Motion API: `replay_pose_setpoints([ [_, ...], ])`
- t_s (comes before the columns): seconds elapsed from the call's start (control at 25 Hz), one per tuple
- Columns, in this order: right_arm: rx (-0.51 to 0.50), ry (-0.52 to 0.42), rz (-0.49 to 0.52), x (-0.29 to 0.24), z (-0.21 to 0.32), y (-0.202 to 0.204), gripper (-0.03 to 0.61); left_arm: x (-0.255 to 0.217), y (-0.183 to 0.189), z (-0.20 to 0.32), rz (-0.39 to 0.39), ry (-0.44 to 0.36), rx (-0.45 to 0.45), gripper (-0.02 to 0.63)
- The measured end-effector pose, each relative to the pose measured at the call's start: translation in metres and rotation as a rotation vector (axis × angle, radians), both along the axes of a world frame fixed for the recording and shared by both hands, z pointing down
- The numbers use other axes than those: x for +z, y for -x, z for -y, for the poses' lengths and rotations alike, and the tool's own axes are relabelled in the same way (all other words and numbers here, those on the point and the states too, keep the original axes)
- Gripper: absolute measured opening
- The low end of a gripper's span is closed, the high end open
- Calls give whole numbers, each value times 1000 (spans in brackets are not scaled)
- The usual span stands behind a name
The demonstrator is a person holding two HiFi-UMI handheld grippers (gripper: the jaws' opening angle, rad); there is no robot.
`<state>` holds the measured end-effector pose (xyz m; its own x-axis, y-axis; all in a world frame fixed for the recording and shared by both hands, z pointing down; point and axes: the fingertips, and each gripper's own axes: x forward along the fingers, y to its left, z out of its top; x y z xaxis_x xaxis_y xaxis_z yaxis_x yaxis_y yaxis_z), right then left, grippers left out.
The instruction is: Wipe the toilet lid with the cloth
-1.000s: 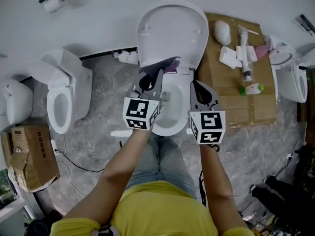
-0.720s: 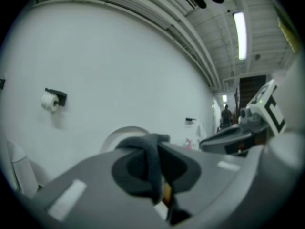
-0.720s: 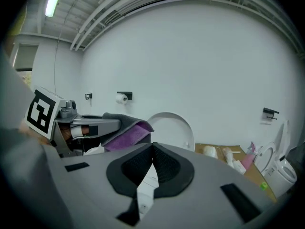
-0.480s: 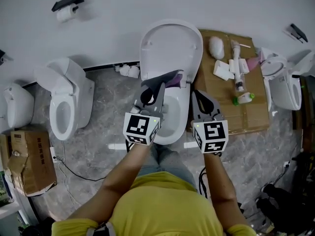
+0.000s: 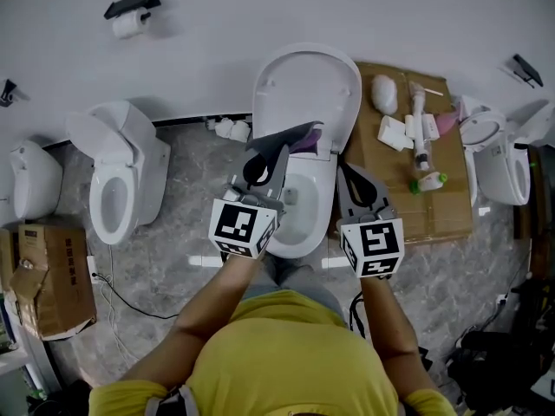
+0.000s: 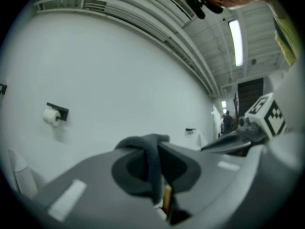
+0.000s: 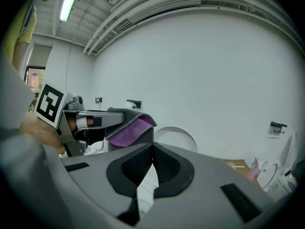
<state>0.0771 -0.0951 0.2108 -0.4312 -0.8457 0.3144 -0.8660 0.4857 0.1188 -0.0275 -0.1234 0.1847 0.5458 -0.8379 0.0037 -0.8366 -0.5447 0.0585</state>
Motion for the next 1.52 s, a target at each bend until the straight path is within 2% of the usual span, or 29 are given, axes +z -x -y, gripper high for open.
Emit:
replay_pose_setpoints([
  [0.4, -25, 0, -17, -4, 25, 4, 15, -15, -5, 13, -11, -17, 19, 18],
  [0.76, -59, -17, -34, -17, 68, 5, 17, -27, 1, 46, -14, -11, 3, 18],
  [1.44, -213, 18, -106, 10, 149, 9, 18, -18, 2, 117, -29, 38, -29, 18],
  [1.52, -237, 31, -122, 13, 162, 7, 49, -17, 1, 125, -33, 46, -34, 18],
])
